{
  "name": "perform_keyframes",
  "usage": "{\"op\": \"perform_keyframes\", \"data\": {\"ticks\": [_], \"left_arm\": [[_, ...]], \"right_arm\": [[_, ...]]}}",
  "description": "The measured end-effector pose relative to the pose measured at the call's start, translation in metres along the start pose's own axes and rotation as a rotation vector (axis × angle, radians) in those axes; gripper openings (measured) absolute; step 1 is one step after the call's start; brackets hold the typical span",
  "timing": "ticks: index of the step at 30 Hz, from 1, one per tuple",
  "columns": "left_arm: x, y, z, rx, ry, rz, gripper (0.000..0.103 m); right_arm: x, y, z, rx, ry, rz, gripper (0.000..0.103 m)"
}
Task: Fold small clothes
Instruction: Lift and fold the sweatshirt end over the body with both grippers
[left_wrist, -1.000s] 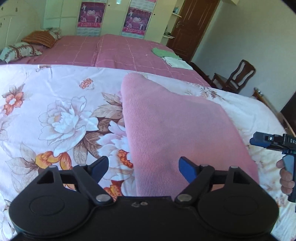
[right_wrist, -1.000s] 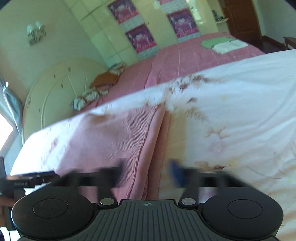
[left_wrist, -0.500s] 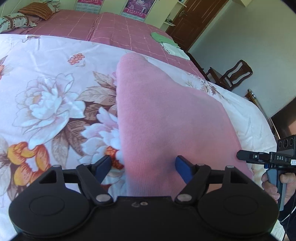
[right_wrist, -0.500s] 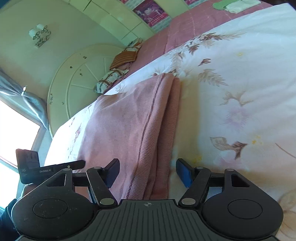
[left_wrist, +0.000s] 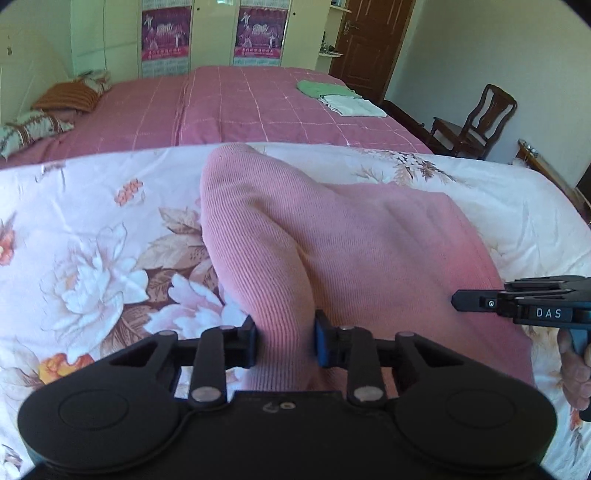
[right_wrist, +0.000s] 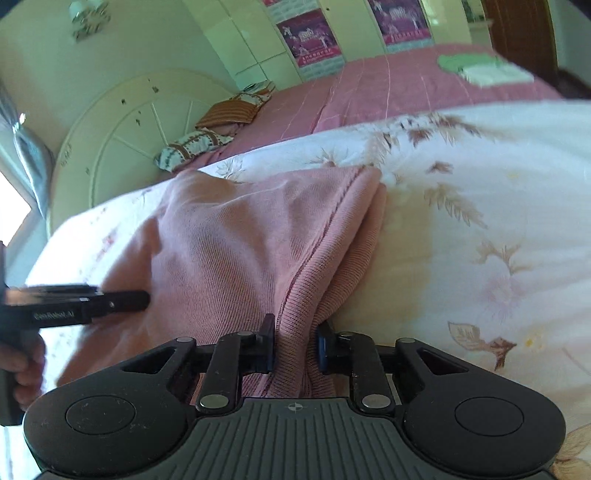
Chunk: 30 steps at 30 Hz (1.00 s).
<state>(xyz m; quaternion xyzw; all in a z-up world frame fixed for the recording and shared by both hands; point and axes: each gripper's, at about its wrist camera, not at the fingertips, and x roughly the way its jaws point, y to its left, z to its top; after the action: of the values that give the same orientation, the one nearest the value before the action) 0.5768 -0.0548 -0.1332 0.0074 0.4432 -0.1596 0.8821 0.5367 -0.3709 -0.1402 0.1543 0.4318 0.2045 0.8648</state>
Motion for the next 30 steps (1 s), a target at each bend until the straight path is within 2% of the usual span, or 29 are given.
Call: {"op": "perform_keyframes", "data": {"ticks": [3,11,15,23,27,30], "left_arm": [[-0.01,-0.003,0.0,0.005,-0.028,0.005,0.025],[-0.044,-0.019,0.004,0.08,-0.095,-0.018,0.025],[-0.062,-0.015,-0.004,0.103,-0.119,-0.03,0.025],[-0.105,0.031,-0.02,0.115,-0.162,-0.076,0.025],[-0.133,0.071,-0.03,0.114,-0.175,-0.059,0.025],[-0.155,0.109,-0.037,0.103,-0.18,-0.022,0.025]], "right_arm": [[-0.006,0.013,-0.003,-0.048,-0.023,-0.041,0.019],[-0.026,0.047,-0.001,-0.115,-0.07,-0.086,0.018],[-0.035,0.07,-0.002,-0.147,-0.091,-0.108,0.018],[-0.045,0.136,-0.011,-0.191,-0.121,-0.164,0.018],[-0.038,0.18,-0.016,-0.201,-0.133,-0.177,0.018],[-0.024,0.223,-0.018,-0.213,-0.143,-0.154,0.018]]}}
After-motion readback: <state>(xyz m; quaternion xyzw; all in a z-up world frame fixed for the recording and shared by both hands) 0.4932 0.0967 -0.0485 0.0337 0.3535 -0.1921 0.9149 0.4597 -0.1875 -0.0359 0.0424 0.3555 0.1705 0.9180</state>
